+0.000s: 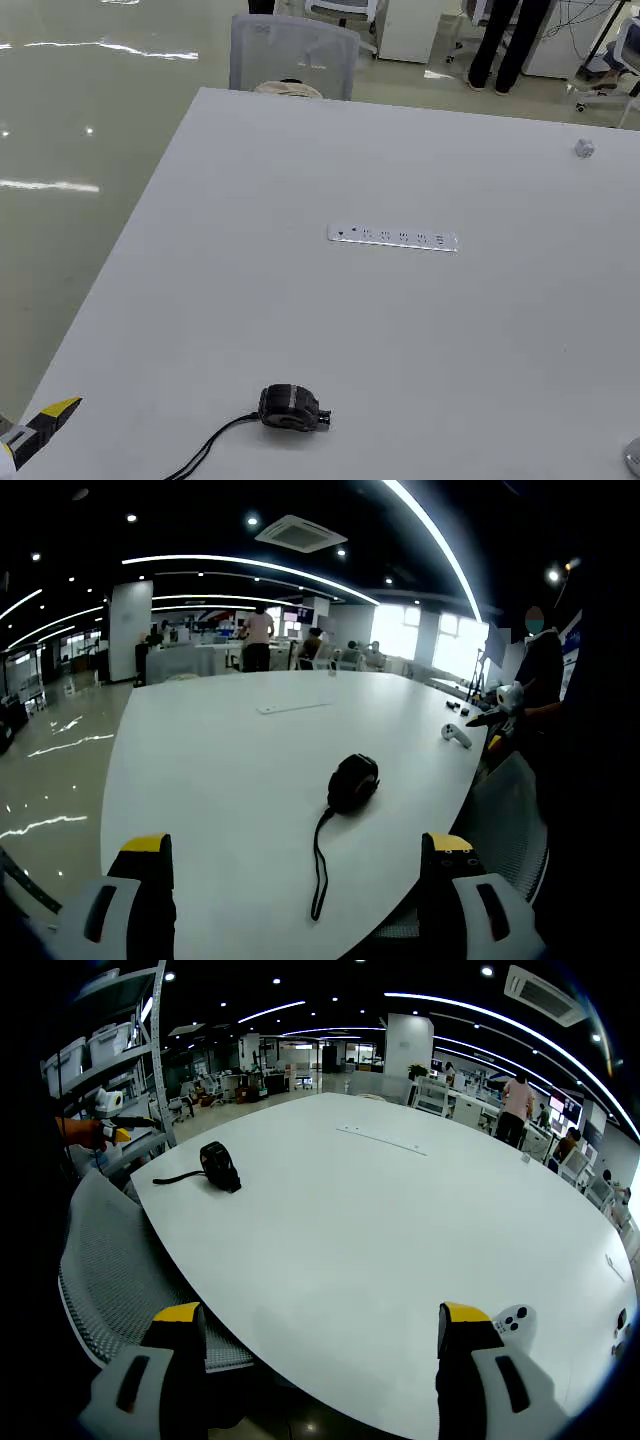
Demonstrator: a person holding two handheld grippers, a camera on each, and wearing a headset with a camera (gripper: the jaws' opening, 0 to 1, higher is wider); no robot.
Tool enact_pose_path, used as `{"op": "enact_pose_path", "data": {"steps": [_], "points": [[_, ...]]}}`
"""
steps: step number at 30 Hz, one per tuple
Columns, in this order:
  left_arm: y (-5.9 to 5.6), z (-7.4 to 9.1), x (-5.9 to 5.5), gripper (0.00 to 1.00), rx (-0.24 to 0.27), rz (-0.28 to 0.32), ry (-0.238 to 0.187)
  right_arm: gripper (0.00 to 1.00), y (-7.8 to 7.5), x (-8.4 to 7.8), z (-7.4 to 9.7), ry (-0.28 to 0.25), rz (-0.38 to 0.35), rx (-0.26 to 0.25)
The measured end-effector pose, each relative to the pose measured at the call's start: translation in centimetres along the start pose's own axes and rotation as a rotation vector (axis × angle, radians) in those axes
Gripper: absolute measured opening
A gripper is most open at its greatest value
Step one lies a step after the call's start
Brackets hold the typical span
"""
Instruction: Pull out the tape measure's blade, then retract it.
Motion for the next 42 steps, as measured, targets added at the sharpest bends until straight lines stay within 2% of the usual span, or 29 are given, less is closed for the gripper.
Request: {"op": "enact_pose_path", "data": {"steps": [8,15,24,28,30,33,36,42], "points": [[0.2,0.1,-0.1,1.00,-0.007,-0.014,0.019,0.99,0.1,-0.1,-0.1,0.006,0.015,0.014],[0.5,0.2,0.4,1.00,-0.006,-0.015,0.001,0.99,0.0,-0.2,-0.1,0.017,0.024,0.014],[0.1,0.0,0.2,1.00,-0.019,-0.022,0.009,0.98,-0.4,-0.3,-0.1,0.019,0.027,0.010],[-0.2,-0.1,0.6,1.00,-0.050,0.006,-0.016,0.98,-0.3,-0.1,-0.3,0.021,0.033,0.013],[-0.2,-0.2,0.8,1.00,-0.056,-0.002,-0.022,0.98,-0.3,0.0,-0.4,0.020,0.035,0.014],[-0.1,-0.4,1.0,1.00,-0.058,-0.009,-0.008,0.98,-0.4,0.2,-0.5,0.017,0.039,0.012],[0.0,-0.4,1.2,1.00,-0.064,0.007,-0.017,0.98,-0.5,0.2,-0.7,0.027,0.047,0.010],[0.0,-0.9,1.3,1.00,-0.063,-0.021,0.004,0.98,-0.5,0.3,-0.9,0.034,0.054,0.016]]}}
Point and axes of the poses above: the centre of the closed fingertips' face, and the gripper's own axes: z roughly backward along the fingers, y roughly to its left, x roughly out of its top, the point moved 8 cm from there along z, roughly backward along the fingers, and after that the axes turned 7 degrees about y, right-handed, at the moved point
